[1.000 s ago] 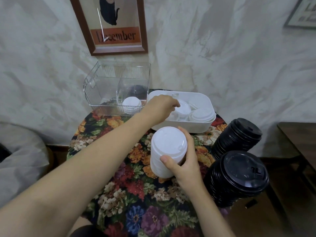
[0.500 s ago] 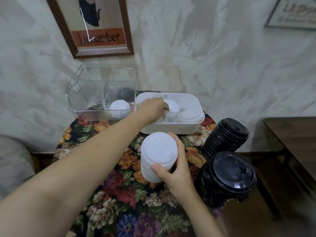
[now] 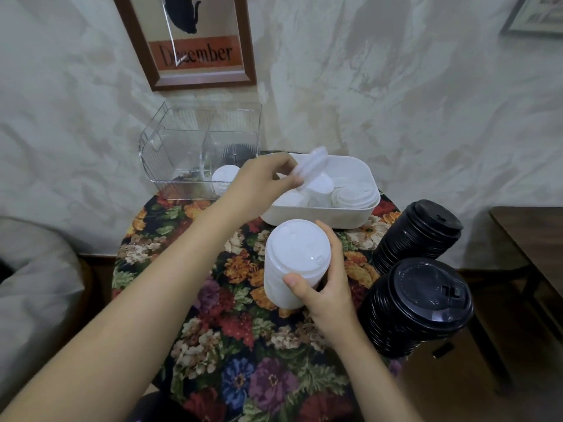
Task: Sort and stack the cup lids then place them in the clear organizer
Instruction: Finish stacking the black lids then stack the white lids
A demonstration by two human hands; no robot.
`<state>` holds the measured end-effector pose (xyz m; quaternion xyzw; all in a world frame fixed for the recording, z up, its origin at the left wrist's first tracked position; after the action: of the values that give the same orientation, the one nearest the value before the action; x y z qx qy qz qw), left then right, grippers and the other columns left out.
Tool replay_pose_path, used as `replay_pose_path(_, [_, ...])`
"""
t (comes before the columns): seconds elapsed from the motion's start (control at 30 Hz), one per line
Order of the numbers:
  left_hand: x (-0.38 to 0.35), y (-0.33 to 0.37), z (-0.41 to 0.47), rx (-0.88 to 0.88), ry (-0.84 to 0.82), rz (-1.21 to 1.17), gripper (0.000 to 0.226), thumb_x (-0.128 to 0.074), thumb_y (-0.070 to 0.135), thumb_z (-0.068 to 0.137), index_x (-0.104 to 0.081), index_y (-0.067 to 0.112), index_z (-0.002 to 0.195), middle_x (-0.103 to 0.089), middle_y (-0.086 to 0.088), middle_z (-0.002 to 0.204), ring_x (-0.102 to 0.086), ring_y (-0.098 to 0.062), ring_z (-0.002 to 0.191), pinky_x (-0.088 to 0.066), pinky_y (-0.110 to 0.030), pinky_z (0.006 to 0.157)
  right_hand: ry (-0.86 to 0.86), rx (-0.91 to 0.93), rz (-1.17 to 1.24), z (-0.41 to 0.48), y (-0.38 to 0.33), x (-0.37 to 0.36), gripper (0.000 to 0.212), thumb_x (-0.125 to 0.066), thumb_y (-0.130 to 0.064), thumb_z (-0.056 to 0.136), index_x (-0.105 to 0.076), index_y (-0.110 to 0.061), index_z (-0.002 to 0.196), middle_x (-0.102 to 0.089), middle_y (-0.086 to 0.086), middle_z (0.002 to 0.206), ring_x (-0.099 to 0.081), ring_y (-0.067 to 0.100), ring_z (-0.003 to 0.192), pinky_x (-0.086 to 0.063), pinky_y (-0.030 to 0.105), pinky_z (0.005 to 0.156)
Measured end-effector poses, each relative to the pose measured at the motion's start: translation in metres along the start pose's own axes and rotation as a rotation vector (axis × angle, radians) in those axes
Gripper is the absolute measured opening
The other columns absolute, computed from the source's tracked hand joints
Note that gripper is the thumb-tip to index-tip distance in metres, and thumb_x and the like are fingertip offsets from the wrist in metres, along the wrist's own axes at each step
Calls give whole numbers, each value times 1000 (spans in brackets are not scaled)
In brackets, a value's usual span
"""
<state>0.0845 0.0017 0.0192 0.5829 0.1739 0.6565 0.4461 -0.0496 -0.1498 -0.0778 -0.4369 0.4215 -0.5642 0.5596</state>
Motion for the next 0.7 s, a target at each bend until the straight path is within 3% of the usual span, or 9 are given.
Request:
replay_pose_path(0.07, [10, 8, -21, 27, 34, -179, 15, -69, 26, 99, -67, 11, 97, -76, 7, 88, -67, -10, 74, -50, -30, 75, 2, 3, 11, 0, 0, -1, 83, -79, -49, 75, -38, -45, 147, -52, -25, 141, -51, 4, 135, -46, 17, 102])
replay_pose_path(0.17, [18, 17, -52, 110, 59, -413, 10, -65, 17, 101, -64, 9, 96, -65, 4, 69, -51, -9, 57, -41, -21, 59, 6, 17, 25, 0, -1, -2, 84, -79, -49, 75, -38, -43, 147, -53, -24, 141, -51, 5, 135, -46, 17, 102])
replay_pose_path(0.3, [14, 17, -77, 261, 20, -811, 6, -68, 17, 97, -65, 18, 91, -59, 5, 71, -40, -10, 56, -32, -20, 49, 6, 27, 48, 0, -4, -4, 94, -82, -66, 74, -37, -36, 152, -55, -18, 144, -54, 11, 136, -48, 22, 104])
replay_pose_path(0.37, [9, 13, -83, 337, -4, -764, 6, -68, 18, 98, -71, 18, 104, -59, 3, 76, -41, -10, 56, -33, -20, 49, 13, 26, 52, -1, -7, -4, 97, -80, -69, 74, -37, -33, 152, -55, -18, 145, -53, 10, 137, -47, 21, 105])
replay_pose_path(0.47, [4, 9, -86, 339, 31, -552, 24, -70, 22, 98, -74, 24, 121, -55, 0, 81, -44, -9, 57, -35, -20, 50, 12, 36, 52, 0, -10, -5, 93, -80, -69, 74, -38, -36, 151, -53, -22, 147, -51, 7, 139, -45, 19, 106])
replay_pose_path(0.57, [1, 8, -86, 268, 89, -374, 20, -69, 26, 98, -76, 27, 117, -54, 19, 65, -47, 0, 57, -37, -15, 54, -3, 34, 51, 1, -12, -4, 93, -80, -68, 74, -38, -37, 151, -54, -23, 147, -51, 6, 138, -45, 18, 106])
replay_pose_path(0.7, [0, 3, -92, 209, 95, -156, 18, -65, 50, 90, -72, 42, 105, -55, 17, 66, -49, -5, 61, -41, -31, 65, -17, 36, 49, 2, -12, -2, 97, -81, -65, 75, -36, -34, 155, -51, -21, 150, -49, 5, 141, -44, 18, 107])
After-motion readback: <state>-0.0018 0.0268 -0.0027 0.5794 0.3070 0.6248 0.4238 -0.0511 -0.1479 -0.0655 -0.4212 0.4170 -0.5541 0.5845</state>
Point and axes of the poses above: each hand's wrist, its own z-axis towards the middle knuckle, its own x-axis out of the back of the hand, y = z × x, the point moved 1 cm from there along z, towards the middle knuckle
